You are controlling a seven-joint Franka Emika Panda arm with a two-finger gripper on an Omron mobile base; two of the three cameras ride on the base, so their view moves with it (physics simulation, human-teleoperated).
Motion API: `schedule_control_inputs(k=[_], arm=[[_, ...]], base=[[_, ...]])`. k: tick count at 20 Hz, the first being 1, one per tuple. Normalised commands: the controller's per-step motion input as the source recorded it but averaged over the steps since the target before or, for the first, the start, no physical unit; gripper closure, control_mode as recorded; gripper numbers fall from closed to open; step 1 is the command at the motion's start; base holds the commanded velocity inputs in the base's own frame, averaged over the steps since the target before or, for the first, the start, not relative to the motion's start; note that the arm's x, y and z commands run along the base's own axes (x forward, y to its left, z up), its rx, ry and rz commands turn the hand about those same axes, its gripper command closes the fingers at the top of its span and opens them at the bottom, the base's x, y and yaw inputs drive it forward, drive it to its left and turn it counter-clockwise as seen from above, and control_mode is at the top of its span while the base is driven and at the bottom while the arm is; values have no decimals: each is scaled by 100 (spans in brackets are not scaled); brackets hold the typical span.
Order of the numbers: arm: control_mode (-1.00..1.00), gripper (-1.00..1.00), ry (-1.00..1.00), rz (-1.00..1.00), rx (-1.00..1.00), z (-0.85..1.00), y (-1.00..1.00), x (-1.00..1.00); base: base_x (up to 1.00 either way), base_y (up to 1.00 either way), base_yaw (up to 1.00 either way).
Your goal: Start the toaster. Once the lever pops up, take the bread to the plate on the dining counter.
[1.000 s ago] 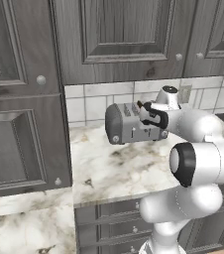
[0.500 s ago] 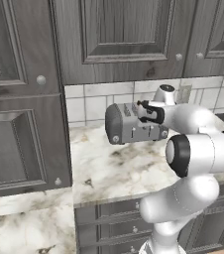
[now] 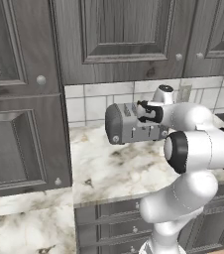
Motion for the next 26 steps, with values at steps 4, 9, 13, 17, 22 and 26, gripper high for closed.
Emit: schedule_control_inputs(k=[4, 9, 13, 17, 22, 26], arm=[[-100, -100, 0, 0, 0, -1, 0, 23], [-100, -100, 0, 0, 0, -4, 0, 18], [-100, -100, 0, 0, 0, -9, 0, 13], [-100, -100, 0, 0, 0, -12, 0, 11], [-100, -100, 0, 0, 0, -10, 0, 7], [-100, -100, 0, 0, 0, -5, 0, 5]], base=[[0, 0, 0], [0, 0, 0], [0, 0, 0], [0, 0, 0], [0, 0, 0], [0, 0, 0]])
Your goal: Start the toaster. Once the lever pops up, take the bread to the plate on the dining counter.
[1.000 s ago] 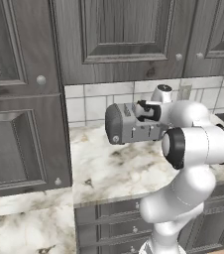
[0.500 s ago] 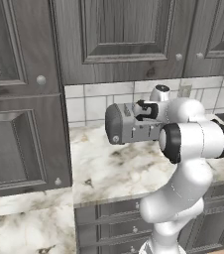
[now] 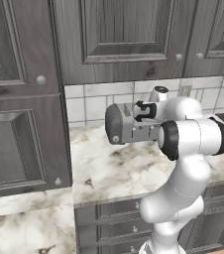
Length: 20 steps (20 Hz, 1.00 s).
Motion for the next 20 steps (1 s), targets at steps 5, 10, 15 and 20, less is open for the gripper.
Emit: schedule_control_inputs(k=[5, 10, 15, 20], arm=[[-100, -100, -7, 0, 0, -12, 0, 0], [-100, -100, -8, 0, 0, -18, 0, 0], [-100, -100, -8, 0, 0, -13, 1, 6], [-100, -100, -4, 0, 0, 1, 0, 5]], base=[[0, 0, 0], [0, 0, 0], [0, 0, 0], [0, 0, 0]])
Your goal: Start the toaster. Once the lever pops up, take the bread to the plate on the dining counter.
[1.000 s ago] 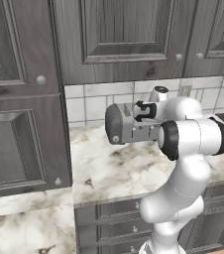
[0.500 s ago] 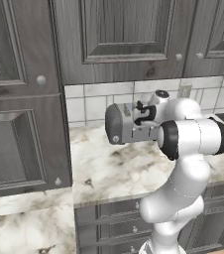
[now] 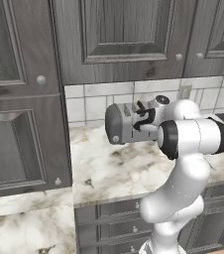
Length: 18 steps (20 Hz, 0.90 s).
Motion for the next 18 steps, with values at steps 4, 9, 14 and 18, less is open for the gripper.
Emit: schedule_control_inputs(k=[4, 9, 14, 18], arm=[[-100, -100, 0, 0, 0, 14, 0, 0], [-100, -100, 0, 0, 0, 21, 0, 0], [-100, -100, 0, 0, 0, 12, 0, 0], [-100, -100, 0, 0, 0, 0, 4, 0]], base=[[0, 0, 0], [0, 0, 0], [0, 0, 0], [0, 0, 0]])
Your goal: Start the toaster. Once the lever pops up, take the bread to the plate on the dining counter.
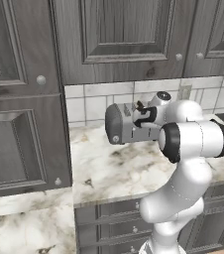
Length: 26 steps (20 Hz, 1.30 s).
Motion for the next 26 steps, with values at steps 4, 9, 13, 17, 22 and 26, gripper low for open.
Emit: schedule_control_inputs(k=[4, 9, 13, 17, 22, 26], arm=[[-100, -100, 1, 0, 0, 0, 11, 0], [-100, -100, 0, 0, 0, 0, 22, 0], [-100, -100, 0, 0, 0, 0, 9, 1], [-100, -100, 0, 0, 0, 0, -16, 2], [-100, -100, 0, 0, 0, 0, -35, 0], [-100, -100, 0, 0, 0, 0, -7, 0]], base=[[0, 0, 0], [0, 0, 0], [0, 0, 0], [0, 0, 0], [0, 0, 0], [0, 0, 0]])
